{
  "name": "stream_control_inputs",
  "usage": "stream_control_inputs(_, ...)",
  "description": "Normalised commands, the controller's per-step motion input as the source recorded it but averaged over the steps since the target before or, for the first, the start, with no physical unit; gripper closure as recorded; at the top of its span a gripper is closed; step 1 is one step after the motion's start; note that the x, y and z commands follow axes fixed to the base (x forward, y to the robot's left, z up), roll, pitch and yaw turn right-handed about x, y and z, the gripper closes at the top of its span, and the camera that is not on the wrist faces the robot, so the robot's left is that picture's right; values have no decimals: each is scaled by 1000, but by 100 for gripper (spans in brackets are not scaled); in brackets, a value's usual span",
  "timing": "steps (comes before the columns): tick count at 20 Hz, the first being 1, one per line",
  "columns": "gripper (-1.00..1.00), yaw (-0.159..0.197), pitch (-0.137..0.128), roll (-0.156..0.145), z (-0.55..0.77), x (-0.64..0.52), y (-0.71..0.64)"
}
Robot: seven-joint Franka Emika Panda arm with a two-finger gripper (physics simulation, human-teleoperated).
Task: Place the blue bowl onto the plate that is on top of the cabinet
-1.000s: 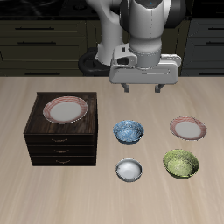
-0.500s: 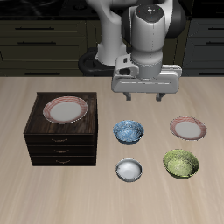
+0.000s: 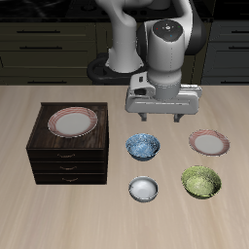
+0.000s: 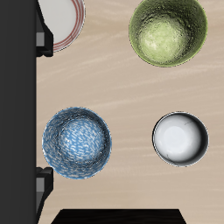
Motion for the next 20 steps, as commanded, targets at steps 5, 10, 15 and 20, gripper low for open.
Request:
stream_control_inputs(5, -100, -4, 39, 26, -395, -34, 125)
stream_control_inputs(10, -100, -7, 10, -8, -248, -10, 25)
stream_control_inputs(15, -100, 0, 7, 3, -162, 11, 15)
stream_control_inputs(20, -100, -12, 30, 3, -256, 23, 22)
